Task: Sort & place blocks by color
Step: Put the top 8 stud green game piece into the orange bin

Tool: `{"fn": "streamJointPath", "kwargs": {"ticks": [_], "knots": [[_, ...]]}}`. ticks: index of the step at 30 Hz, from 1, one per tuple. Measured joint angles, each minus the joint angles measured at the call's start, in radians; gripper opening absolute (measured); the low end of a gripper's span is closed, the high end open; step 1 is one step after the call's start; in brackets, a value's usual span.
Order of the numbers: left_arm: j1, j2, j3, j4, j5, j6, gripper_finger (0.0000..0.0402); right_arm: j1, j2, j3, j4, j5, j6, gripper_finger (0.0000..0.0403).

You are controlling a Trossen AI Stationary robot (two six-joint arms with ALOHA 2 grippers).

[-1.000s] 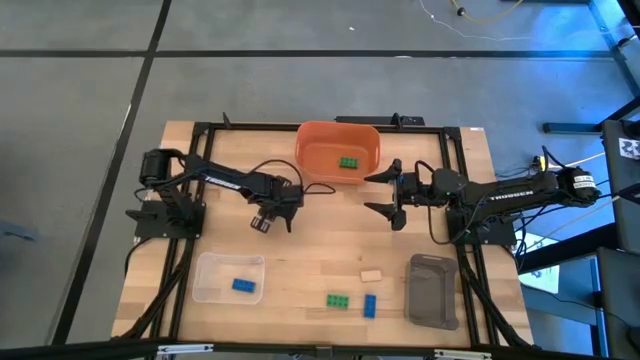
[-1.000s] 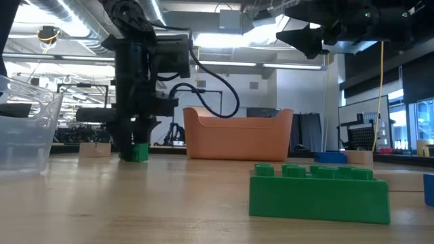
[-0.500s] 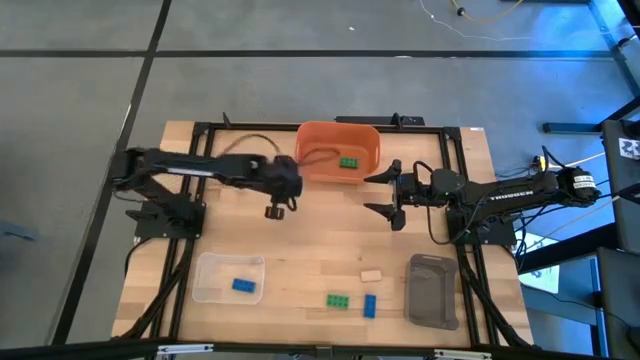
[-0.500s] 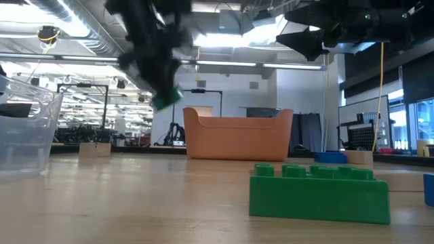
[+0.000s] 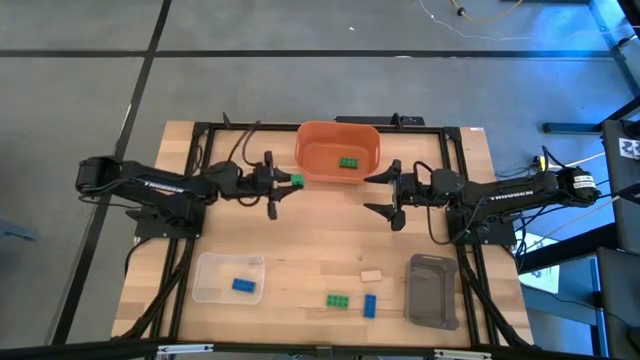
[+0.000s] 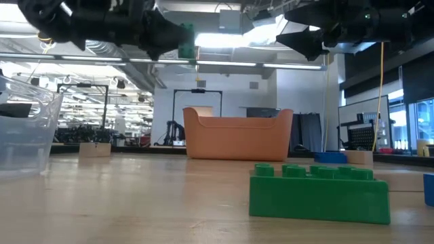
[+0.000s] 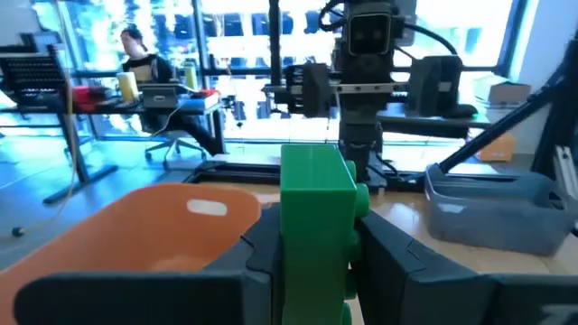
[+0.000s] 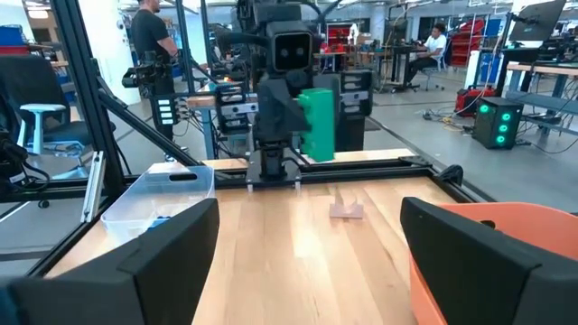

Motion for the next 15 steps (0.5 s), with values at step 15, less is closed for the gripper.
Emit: {"fn": "streamJointPath", "kwargs": {"ticks": [15], "knots": [[-0.003, 0.0, -0.012, 0.047, -0.01, -0.054, 0.0081, 0.0, 0.016, 0.0, -0.053, 0.001, 0.038, 0.0347]]}}
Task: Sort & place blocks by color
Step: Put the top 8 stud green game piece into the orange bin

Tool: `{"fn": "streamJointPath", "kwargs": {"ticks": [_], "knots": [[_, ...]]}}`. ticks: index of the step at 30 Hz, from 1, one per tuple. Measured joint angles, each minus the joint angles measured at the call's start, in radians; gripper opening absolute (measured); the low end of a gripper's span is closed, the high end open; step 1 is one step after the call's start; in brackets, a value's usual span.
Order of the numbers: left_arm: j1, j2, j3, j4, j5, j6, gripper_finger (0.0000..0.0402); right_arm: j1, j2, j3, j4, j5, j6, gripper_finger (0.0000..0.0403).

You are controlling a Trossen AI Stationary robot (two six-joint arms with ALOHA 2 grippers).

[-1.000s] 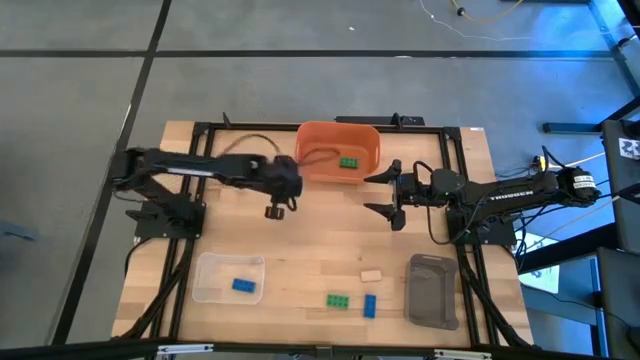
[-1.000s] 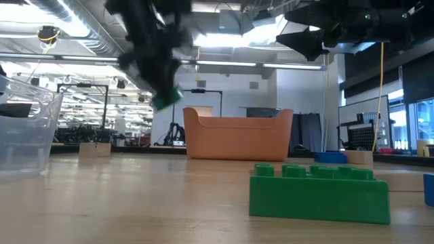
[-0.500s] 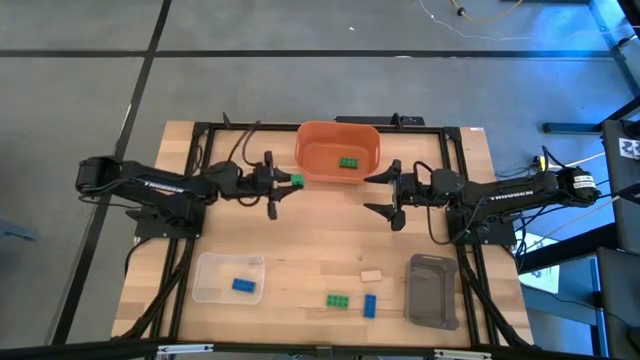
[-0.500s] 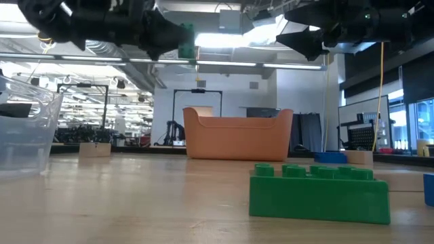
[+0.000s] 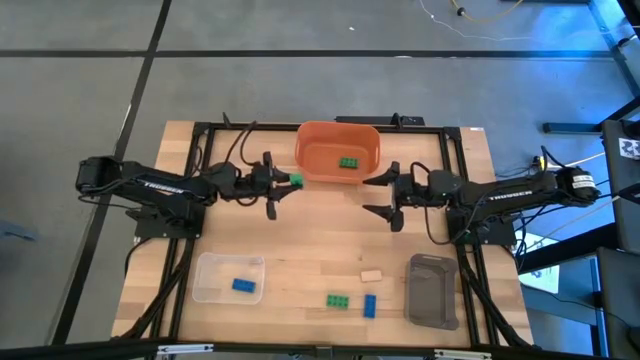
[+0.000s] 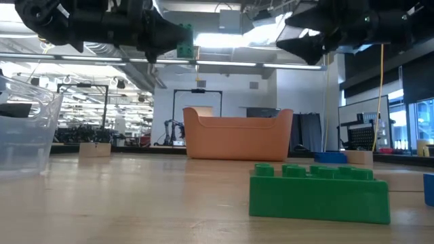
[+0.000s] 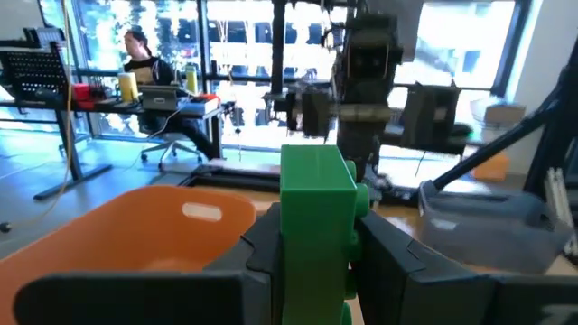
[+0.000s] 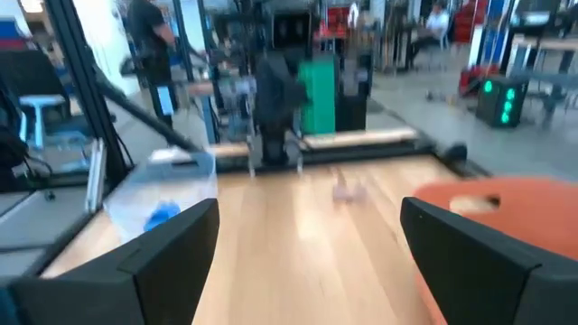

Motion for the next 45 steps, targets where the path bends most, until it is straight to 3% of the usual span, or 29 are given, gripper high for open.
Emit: {"fn": "streamJointPath", "kwargs": {"ticks": [6, 17, 25, 31, 35, 45], "knots": [[-0.002, 0.073, 0.034, 0.067, 0.046, -0.049, 0.0081, -0.004, 0.124, 0.016, 0.032, 0.07, -0.01, 0.0347], [-0.043, 0.305, 0.183, 0.084, 0.053, -0.029, 0.0081, -0.01, 0.439, 0.243, 0.037, 0.024, -0.038, 0.0347], [-0.055, 0.334, 0.214, 0.091, 0.049, -0.02, 0.0081, -0.009, 0.499, 0.306, 0.055, -0.061, -0.024, 0.0347], [-0.055, 0.333, 0.214, 0.112, 0.048, -0.02, 0.0081, -0.003, 0.499, 0.306, 0.106, -0.066, 0.021, 0.0346], [-0.055, 0.333, 0.214, 0.124, 0.05, -0.024, 0.0081, 0.016, 0.499, 0.306, 0.13, -0.067, 0.023, 0.0321], [-0.056, 0.333, 0.214, 0.133, 0.063, -0.033, 0.0081, 0.019, 0.499, 0.306, 0.144, -0.043, 0.045, 0.0214]]}}
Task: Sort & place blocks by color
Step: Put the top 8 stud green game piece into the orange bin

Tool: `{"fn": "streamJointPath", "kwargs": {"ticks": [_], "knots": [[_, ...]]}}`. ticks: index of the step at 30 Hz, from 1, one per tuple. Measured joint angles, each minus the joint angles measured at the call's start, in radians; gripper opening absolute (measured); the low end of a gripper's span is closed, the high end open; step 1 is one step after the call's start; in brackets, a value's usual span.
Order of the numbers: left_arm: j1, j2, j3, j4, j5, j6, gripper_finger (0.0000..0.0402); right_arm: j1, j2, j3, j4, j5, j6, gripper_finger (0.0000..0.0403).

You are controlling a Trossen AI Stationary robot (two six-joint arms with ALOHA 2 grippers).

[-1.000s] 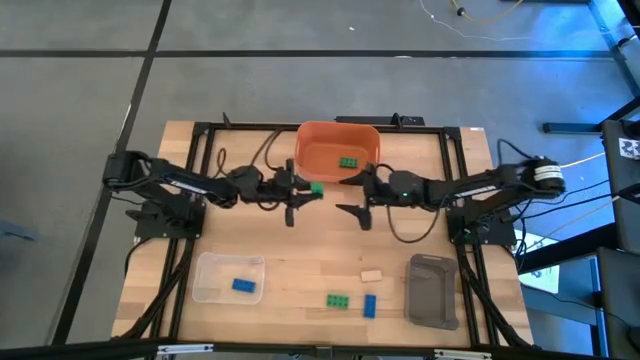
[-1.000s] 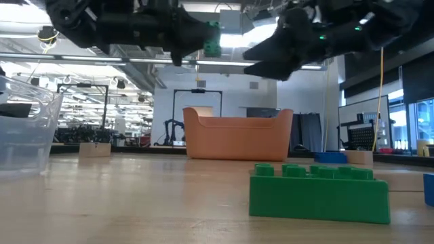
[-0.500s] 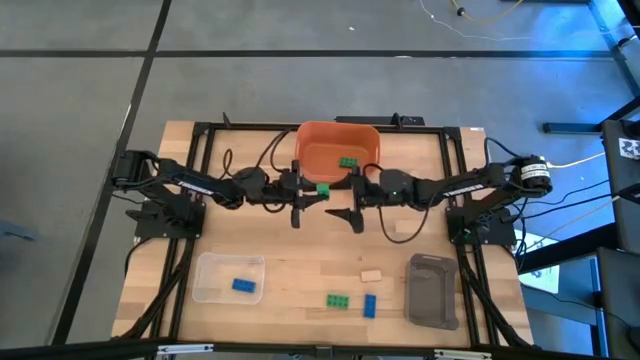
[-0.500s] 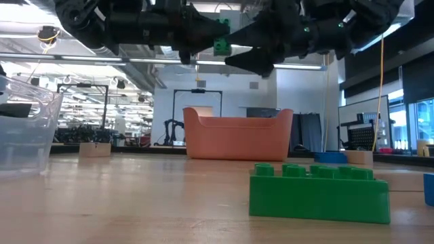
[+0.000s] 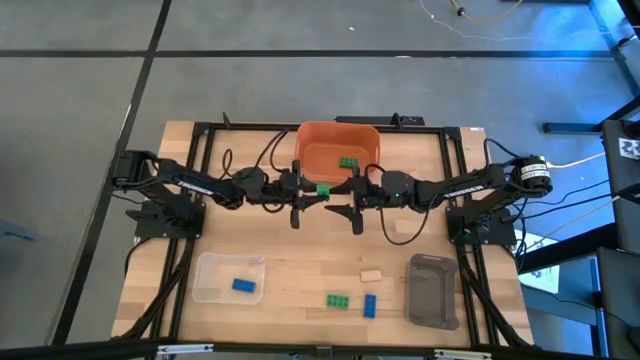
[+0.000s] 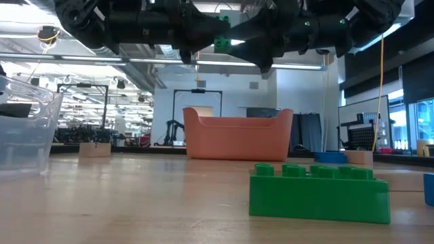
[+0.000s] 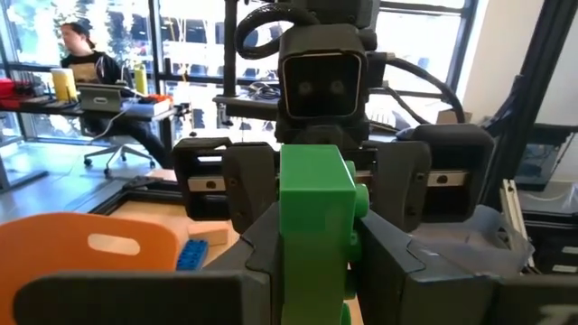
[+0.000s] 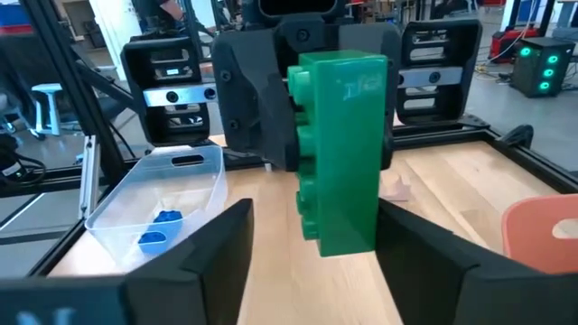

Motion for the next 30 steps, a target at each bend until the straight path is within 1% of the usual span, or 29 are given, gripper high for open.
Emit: {"fn": "streamJointPath", "kwargs": {"ticks": [3, 12, 16, 25, 27, 30], "knots": [[0.001, 0.0, 0.0, 0.001, 0.007, -0.014, 0.0081, 0.0, 0.0, 0.0, 0.002, 0.0, 0.001, 0.0208], [-0.027, 0.014, 0.014, 0.024, 0.005, -0.019, 0.0081, 0.0, 0.012, 0.0, 0.023, -0.001, 0.027, 0.0206], [-0.025, 0.042, 0.049, 0.021, 0.01, -0.017, 0.0081, 0.0, 0.039, 0.0, 0.051, -0.002, 0.026, 0.0206], [-0.008, 0.052, 0.05, -0.004, 0.01, -0.014, 0.0081, 0.0, 0.04, 0.0, 0.051, -0.004, 0.013, 0.0205], [-0.008, 0.052, 0.05, -0.015, 0.013, -0.014, 0.0081, 0.0, 0.04, 0.0, 0.051, -0.004, 0.023, 0.0195], [-0.008, 0.052, 0.05, -0.026, 0.013, -0.015, 0.0081, 0.0, 0.04, 0.0, 0.05, -0.002, 0.026, 0.0161]]}}
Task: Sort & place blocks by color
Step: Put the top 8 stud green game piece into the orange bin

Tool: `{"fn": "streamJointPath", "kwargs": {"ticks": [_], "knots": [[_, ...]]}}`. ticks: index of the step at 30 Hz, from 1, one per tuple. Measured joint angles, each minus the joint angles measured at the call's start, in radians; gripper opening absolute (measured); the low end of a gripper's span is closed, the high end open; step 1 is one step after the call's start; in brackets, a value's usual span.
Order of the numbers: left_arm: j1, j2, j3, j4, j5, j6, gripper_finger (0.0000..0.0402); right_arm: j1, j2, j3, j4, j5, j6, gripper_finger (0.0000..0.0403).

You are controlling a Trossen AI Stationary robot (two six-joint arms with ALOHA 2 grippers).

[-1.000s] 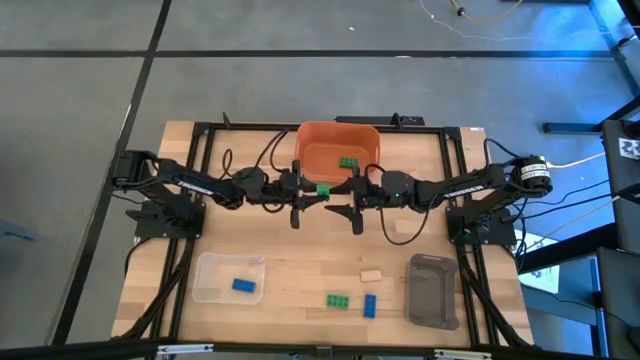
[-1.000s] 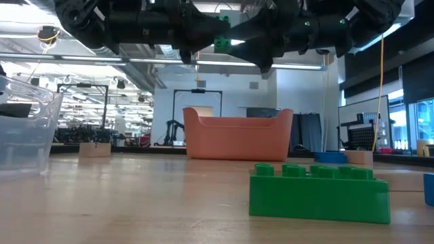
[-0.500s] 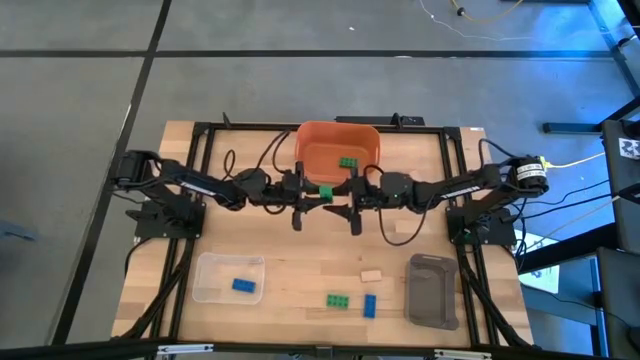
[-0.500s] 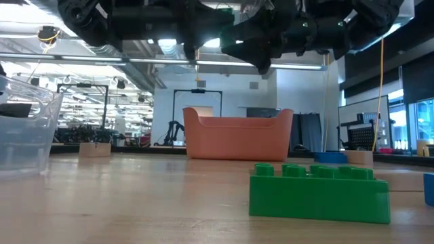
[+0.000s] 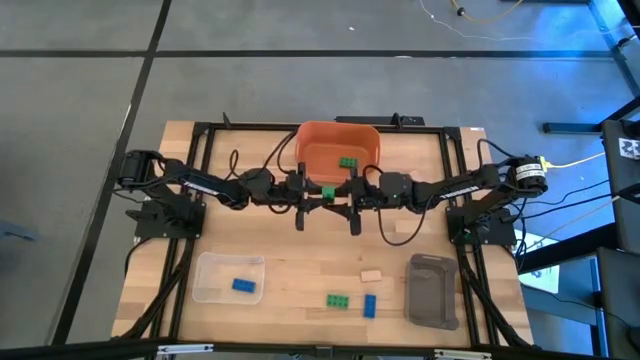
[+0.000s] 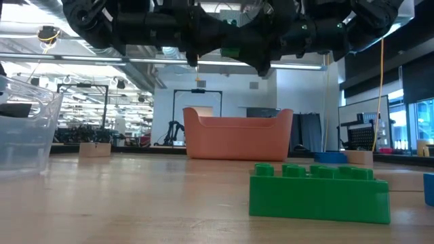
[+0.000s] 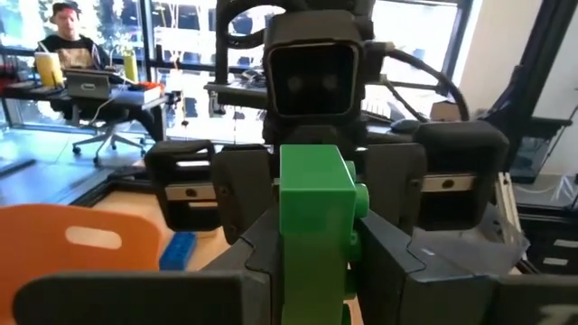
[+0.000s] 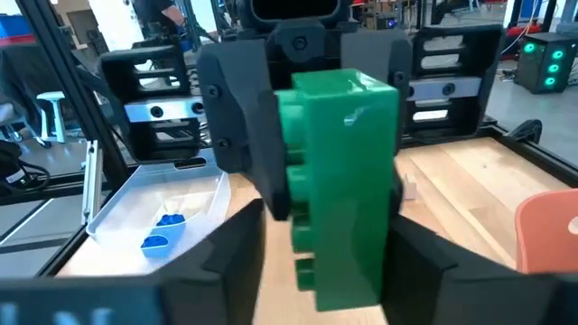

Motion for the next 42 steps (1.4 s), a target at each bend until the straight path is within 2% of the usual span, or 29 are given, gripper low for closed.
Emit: {"fn": "streamJointPath", "kwargs": {"ticks": [4, 13, 17, 21, 25, 29, 35, 39, 42], "knots": [[-0.001, 0.0, 0.0, 0.002, 0.016, -0.008, 0.0083, -0.002, -0.001, 0.0, -0.002, -0.012, -0.008, 0.0092], [-0.002, -0.038, 0.0, -0.036, 0.02, 0.036, 0.0123, -0.002, -0.028, 0.002, -0.084, -0.015, -0.028, 0.0093], [0.005, -0.105, -0.001, -0.16, 0.024, 0.058, 0.0127, -0.002, -0.076, 0.001, -0.192, -0.014, -0.064, 0.0093], [0.025, -0.18, -0.018, -0.268, 0.023, 0.059, 0.0129, -0.002, -0.134, 0.001, -0.304, 0.073, -0.088, 0.0093], [0.047, -0.262, -0.1, -0.266, -0.006, 0.058, 0.0129, -0.002, -0.178, -0.01, -0.371, 0.149, -0.105, 0.0093], [0.07, -0.369, -0.208, -0.197, -0.06, 0.057, 0.0128, -0.003, -0.224, -0.064, -0.367, 0.213, -0.106, 0.0093], [0.079, -0.503, -0.34, -0.066, -0.061, 0.058, 0.0129, -0.035, -0.254, -0.105, -0.371, 0.416, -0.055, 0.0093], [0.079, -0.533, -0.356, -0.071, -0.061, 0.058, 0.0127, -0.082, -0.228, -0.046, -0.422, 0.485, -0.033, 0.0093], [0.079, -0.539, -0.356, -0.068, -0.061, 0.058, 0.0127, -0.147, -0.183, 0.059, -0.584, 0.489, -0.009, 0.0093]]}}
